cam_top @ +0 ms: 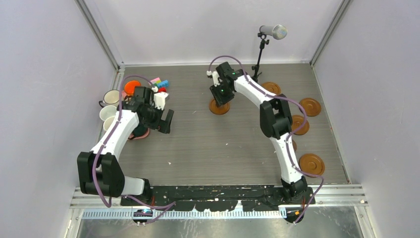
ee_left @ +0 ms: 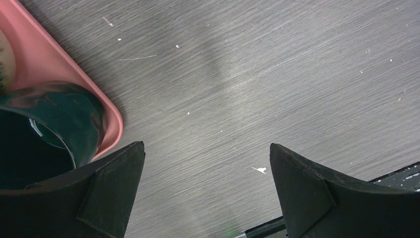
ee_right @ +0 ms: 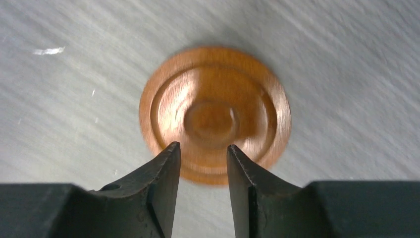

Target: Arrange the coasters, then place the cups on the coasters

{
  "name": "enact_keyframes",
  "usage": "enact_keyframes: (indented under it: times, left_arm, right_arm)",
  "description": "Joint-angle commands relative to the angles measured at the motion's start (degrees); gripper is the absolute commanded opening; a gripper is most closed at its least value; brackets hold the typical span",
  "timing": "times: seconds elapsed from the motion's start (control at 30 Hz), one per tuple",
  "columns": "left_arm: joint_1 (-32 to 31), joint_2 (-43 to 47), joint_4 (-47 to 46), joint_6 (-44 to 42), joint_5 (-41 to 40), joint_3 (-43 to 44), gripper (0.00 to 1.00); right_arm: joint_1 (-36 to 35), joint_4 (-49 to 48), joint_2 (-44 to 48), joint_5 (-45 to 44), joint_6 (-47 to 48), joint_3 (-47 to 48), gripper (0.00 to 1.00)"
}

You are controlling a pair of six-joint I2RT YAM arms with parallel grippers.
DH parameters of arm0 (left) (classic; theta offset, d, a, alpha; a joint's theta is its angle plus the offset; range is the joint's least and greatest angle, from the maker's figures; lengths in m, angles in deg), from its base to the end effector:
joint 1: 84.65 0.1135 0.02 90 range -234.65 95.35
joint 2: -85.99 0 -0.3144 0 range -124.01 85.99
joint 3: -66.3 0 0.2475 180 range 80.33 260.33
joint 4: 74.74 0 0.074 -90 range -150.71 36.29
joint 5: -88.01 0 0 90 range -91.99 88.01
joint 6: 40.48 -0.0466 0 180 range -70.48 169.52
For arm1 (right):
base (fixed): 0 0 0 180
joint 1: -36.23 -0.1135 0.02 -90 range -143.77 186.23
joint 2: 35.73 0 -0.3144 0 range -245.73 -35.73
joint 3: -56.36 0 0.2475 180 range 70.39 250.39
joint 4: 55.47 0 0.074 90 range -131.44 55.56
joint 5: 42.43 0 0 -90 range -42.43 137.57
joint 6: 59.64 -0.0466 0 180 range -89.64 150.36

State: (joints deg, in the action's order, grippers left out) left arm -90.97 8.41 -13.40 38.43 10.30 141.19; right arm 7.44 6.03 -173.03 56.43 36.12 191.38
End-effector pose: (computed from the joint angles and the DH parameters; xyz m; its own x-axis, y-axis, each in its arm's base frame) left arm 0.2493 -0.0376 0.3015 -0.8384 0.2819 -0.4665 0.3683 0.9239 -0.1036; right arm 0.4798 0.2718 0.2092 -0.7285 -0.5135 -0.4535 -0.6117 0.7856 0.0931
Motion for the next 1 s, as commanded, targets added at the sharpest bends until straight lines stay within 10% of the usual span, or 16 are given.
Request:
enact_keyframes:
  times: [0.0, 0.43, 0.97]
  left_arm:
    - [0.22, 0.53, 1.4, -1.09, 2.87, 2.33, 1.0]
    - [0.26, 1.62, 1.94, -1.63, 4.88, 1.59, 1.0]
    - [0.26, 1.12, 2.22, -1.05, 3.14, 1.38, 1.0]
  right_arm:
    - [2.2, 0.44, 16.16, 1.53, -0.25, -5.52, 0.46]
    - [25.79, -4.52, 28.72, 8.23, 1.17, -28.42, 0.39]
    - [32.06, -10.06, 7.62, -1.64, -4.43, -6.7, 0.26]
